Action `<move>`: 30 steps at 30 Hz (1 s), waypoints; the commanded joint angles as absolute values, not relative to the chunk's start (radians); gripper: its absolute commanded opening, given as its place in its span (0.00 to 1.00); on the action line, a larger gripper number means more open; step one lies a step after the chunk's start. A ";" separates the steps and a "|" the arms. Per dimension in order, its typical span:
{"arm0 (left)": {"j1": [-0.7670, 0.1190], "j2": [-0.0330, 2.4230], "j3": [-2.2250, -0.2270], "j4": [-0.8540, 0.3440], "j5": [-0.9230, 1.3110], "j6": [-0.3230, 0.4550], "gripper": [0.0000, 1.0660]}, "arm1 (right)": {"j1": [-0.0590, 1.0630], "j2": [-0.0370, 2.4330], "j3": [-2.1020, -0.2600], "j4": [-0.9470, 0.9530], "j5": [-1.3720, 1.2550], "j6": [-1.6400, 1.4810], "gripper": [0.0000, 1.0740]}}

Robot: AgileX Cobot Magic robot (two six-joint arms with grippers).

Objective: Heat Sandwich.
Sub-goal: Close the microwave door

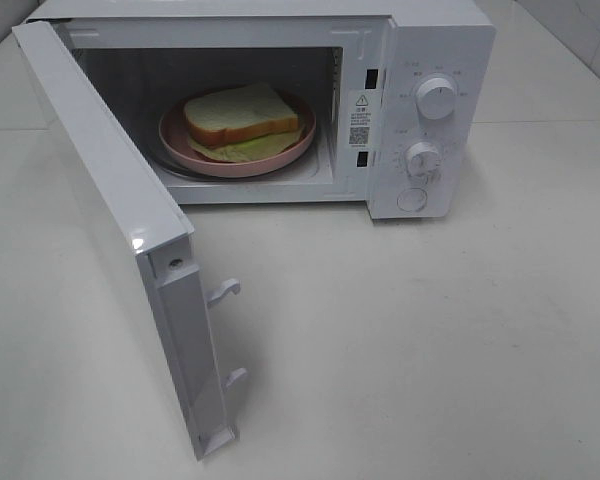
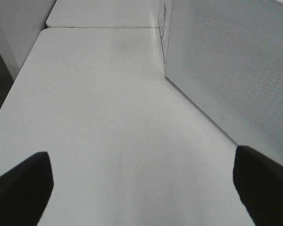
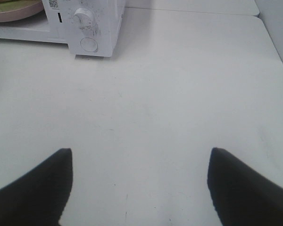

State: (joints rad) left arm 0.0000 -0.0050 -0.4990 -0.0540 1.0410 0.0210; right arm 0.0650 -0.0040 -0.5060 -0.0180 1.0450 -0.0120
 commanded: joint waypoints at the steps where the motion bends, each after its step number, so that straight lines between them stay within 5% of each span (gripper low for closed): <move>1: -0.001 -0.030 -0.496 -0.056 1.035 0.020 0.92 | 0.057 -0.030 -0.505 -0.021 1.039 -0.025 0.71; 21: -0.001 -0.005 -0.520 -0.059 1.001 0.014 0.91 | 0.057 -0.030 -0.505 -0.021 1.039 -0.025 0.71; 28: -0.001 0.078 -0.525 -0.063 0.911 0.014 0.78 | 0.057 -0.030 -0.505 -0.021 1.039 -0.025 0.71; 30: -0.001 0.122 -0.525 -0.063 0.878 0.014 0.68 | 0.057 -0.030 -0.505 -0.021 1.039 -0.023 0.71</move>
State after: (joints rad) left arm 0.0000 0.1050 -0.5150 -0.0540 0.9110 0.0210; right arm 0.0650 -0.0040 -0.5060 -0.0180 1.0450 -0.0130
